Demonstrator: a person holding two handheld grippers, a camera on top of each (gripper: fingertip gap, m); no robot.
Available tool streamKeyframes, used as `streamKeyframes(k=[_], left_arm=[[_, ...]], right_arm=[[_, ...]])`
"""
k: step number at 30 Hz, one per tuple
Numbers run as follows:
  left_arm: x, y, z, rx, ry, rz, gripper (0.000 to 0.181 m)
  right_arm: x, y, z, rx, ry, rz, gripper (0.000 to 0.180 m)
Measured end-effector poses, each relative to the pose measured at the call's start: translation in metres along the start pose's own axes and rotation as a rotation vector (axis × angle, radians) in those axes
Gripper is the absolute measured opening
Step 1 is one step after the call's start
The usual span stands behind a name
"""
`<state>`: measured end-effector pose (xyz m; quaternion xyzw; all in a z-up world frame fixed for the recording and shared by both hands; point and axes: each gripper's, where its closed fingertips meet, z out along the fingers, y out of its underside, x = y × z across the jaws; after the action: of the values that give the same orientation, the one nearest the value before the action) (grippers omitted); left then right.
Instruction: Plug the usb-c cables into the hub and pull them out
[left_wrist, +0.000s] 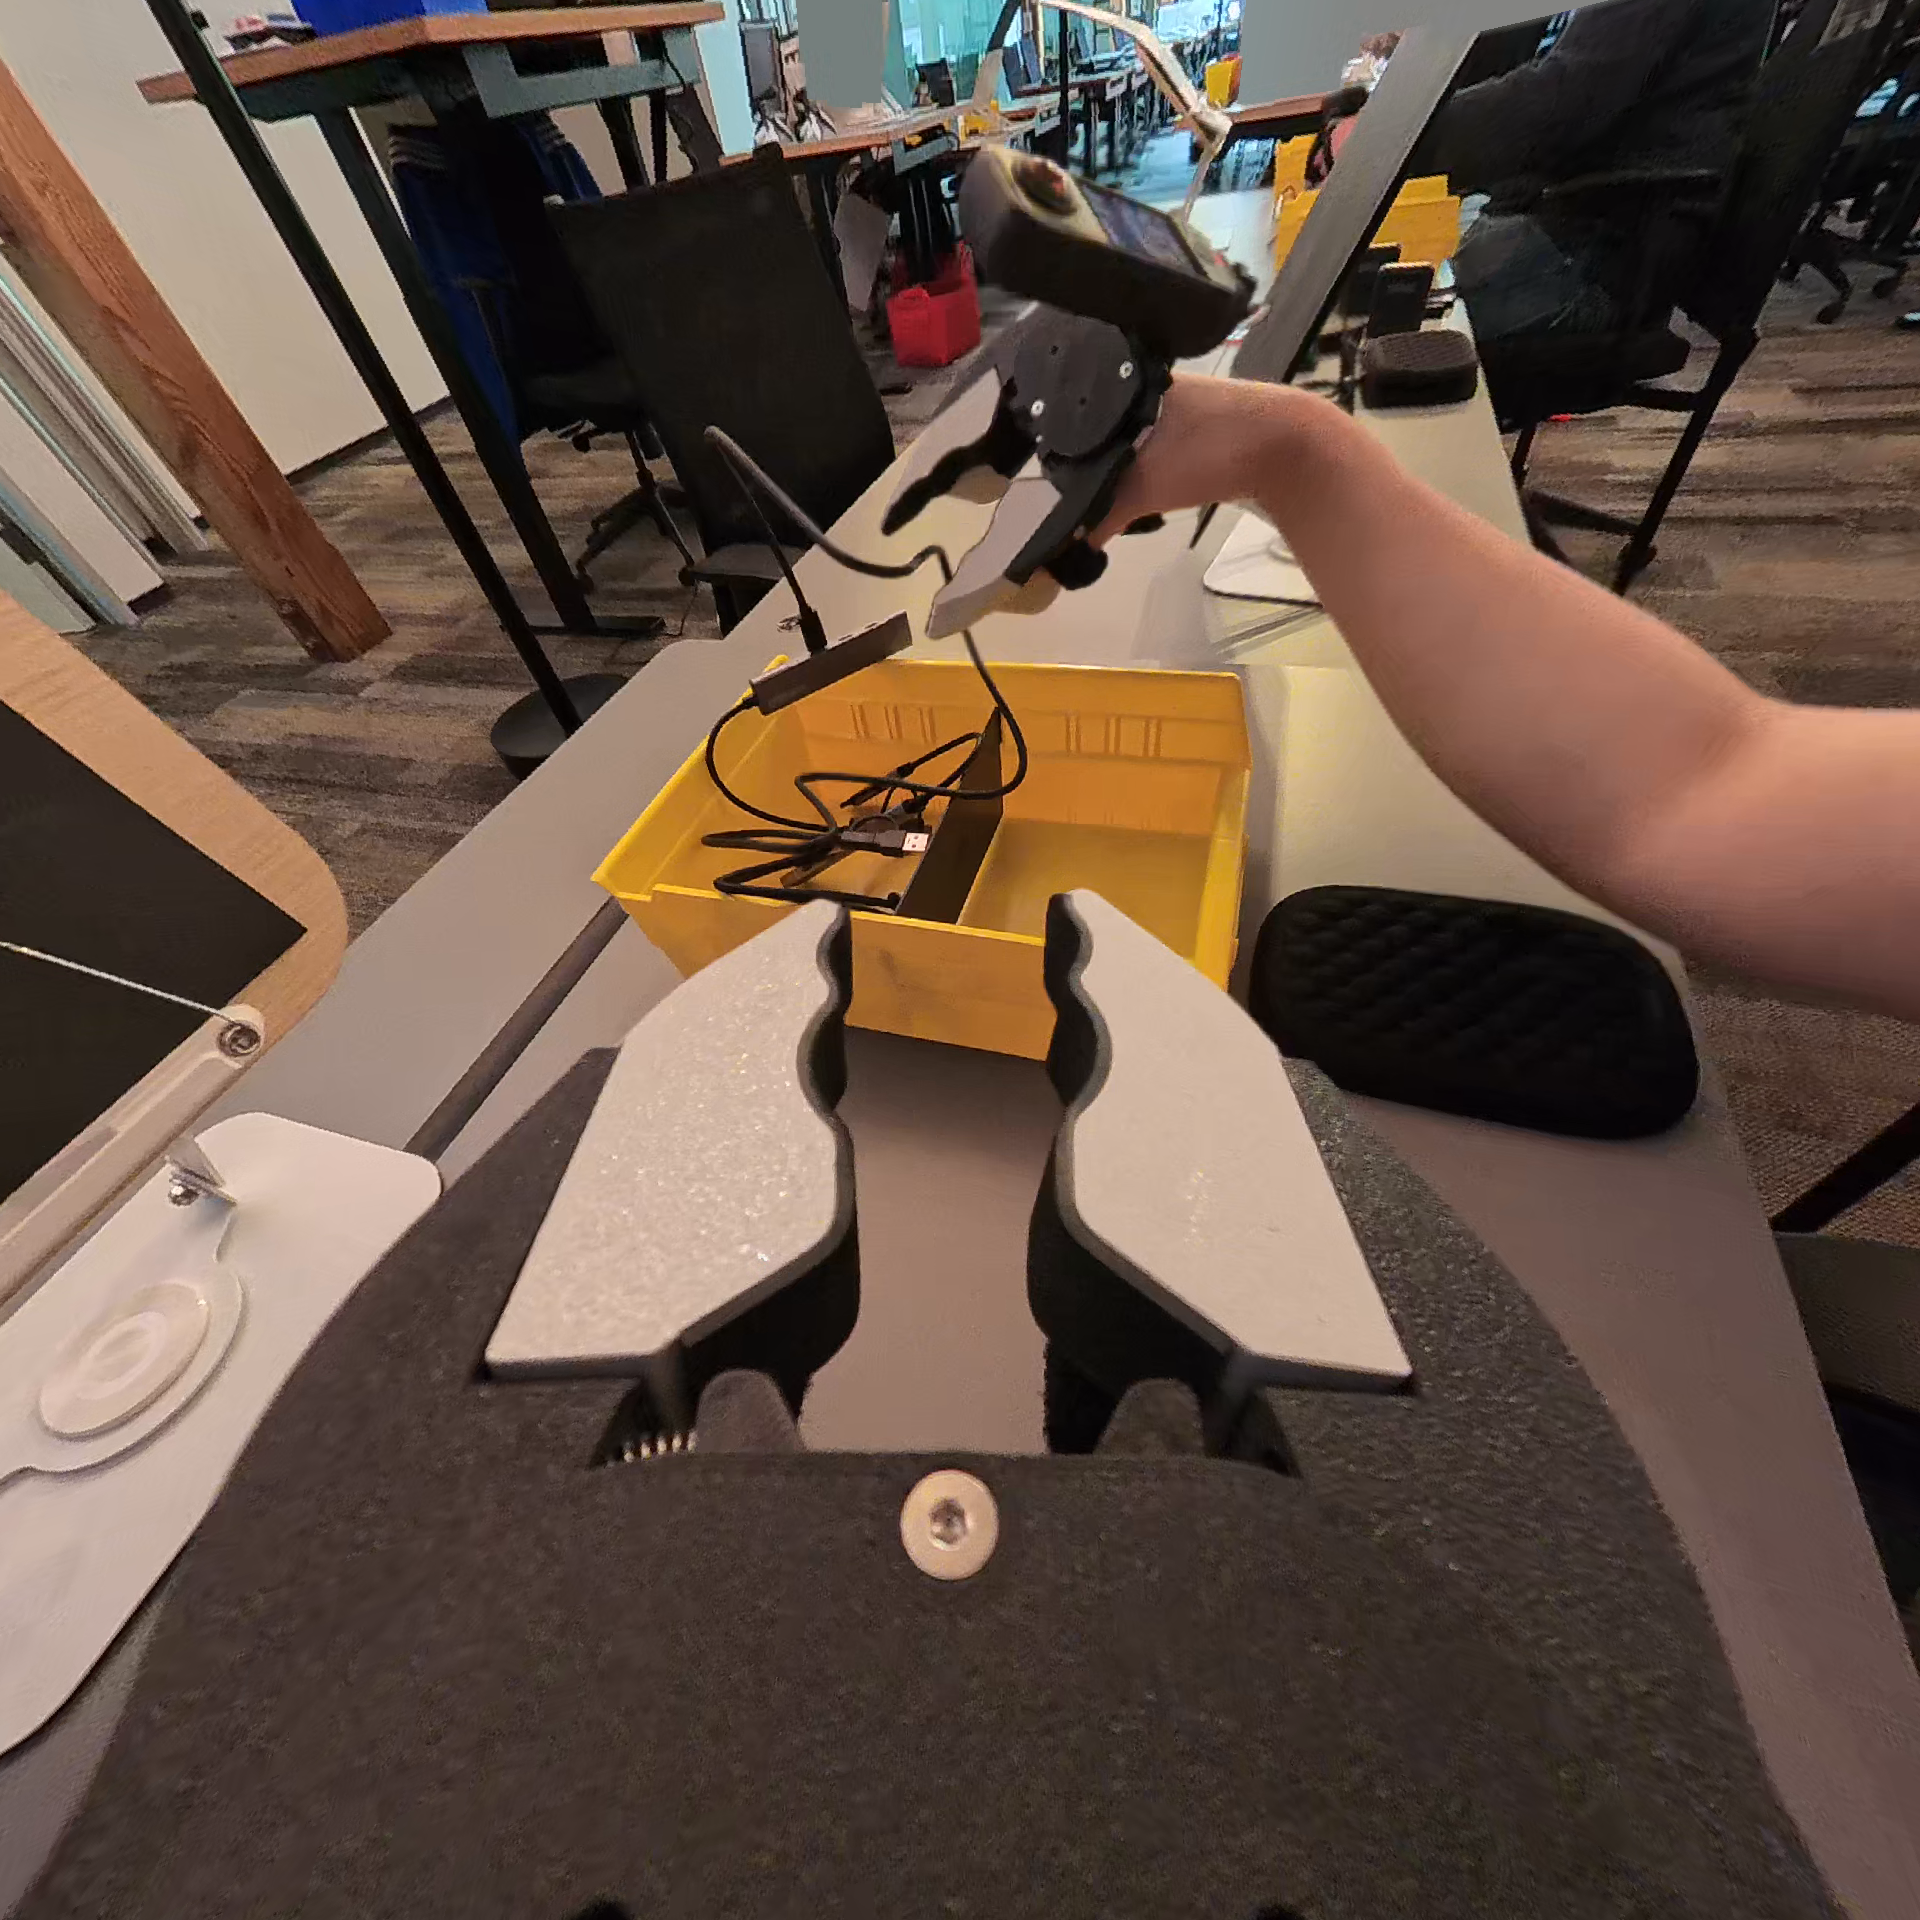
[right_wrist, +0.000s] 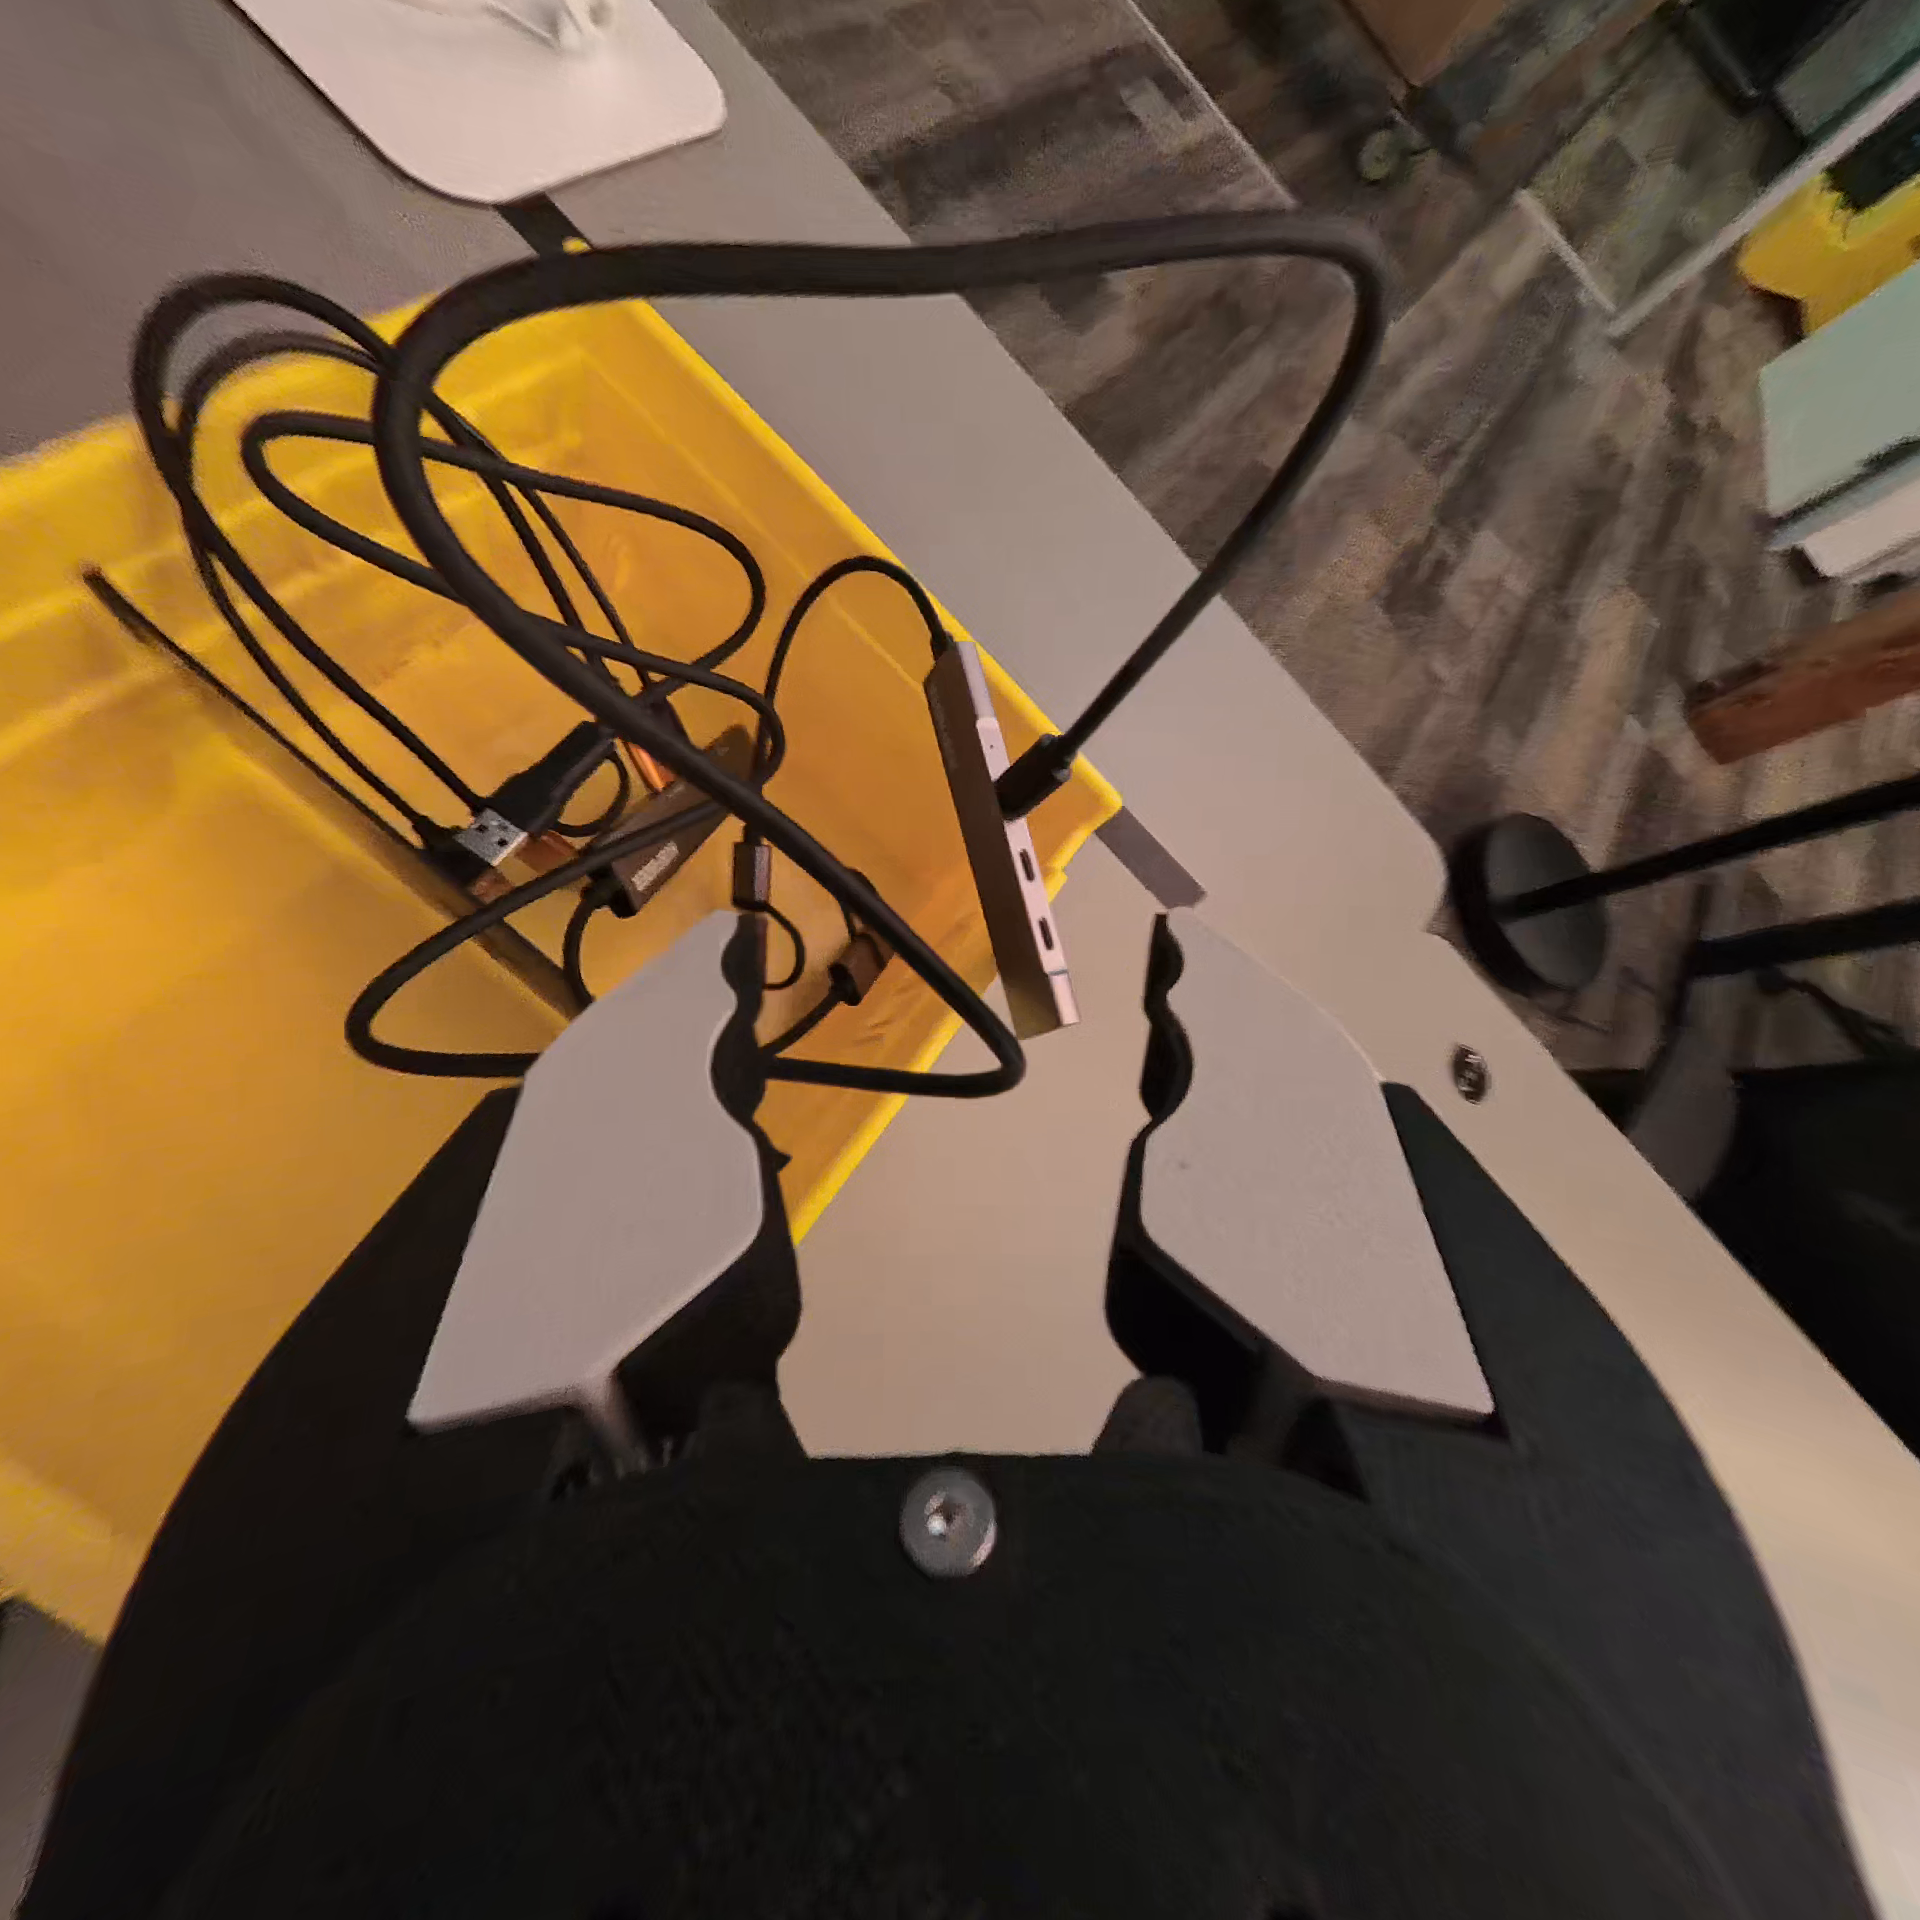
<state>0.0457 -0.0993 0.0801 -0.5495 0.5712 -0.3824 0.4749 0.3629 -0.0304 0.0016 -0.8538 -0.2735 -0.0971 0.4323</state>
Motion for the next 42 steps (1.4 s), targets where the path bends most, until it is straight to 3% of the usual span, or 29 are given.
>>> streamKeyframes(k=[4,9,12,13,14,15,19,24,31,34,37,42], left_arm=[[0.006,-0.005,-0.003,0.021,0.031,0.002,0.035],[0.003,-0.001,-0.002,0.007,0.029,-0.003,0.035],[0.004,0.000,0.000,0.003,0.036,-0.008,0.035],[0.005,0.001,0.000,0.000,0.036,-0.004,0.035],[0.005,0.001,0.001,-0.003,0.037,-0.001,0.035],[0.006,0.001,0.002,-0.004,0.038,0.000,0.035],[0.006,0.002,0.003,-0.007,0.043,0.000,0.035],[0.009,0.001,0.003,-0.005,0.049,-0.003,0.035],[0.021,-0.002,0.004,-0.016,0.065,0.039,0.035],[0.025,-0.002,0.004,-0.022,0.071,0.051,0.035],[0.022,-0.001,0.001,-0.033,0.058,0.052,0.035],[0.016,-0.006,-0.007,-0.002,0.062,0.020,0.035]], right_arm=[[0.011,0.022,0.014,-0.074,-0.119,0.088,0.078],[0.007,0.035,0.041,-0.019,-0.226,0.234,0.078],[0.004,0.039,0.046,-0.006,-0.267,0.308,0.054],[0.005,0.039,0.046,-0.007,-0.260,0.319,0.043],[0.007,0.040,0.045,-0.018,-0.248,0.304,0.020],[0.008,0.038,0.042,-0.015,-0.240,0.302,0.013],[-0.010,0.029,0.036,-0.073,-0.238,0.211,0.010],[-0.039,0.043,0.058,-0.318,-0.248,0.071,0.010],[-0.022,0.059,0.076,-0.554,-0.189,-0.039,0.011],[-0.029,0.058,0.073,-0.544,-0.252,0.013,0.033],[-0.028,0.045,0.062,-0.407,-0.281,0.083,0.053],[-0.019,0.023,0.025,-0.157,-0.268,0.154,0.067]])
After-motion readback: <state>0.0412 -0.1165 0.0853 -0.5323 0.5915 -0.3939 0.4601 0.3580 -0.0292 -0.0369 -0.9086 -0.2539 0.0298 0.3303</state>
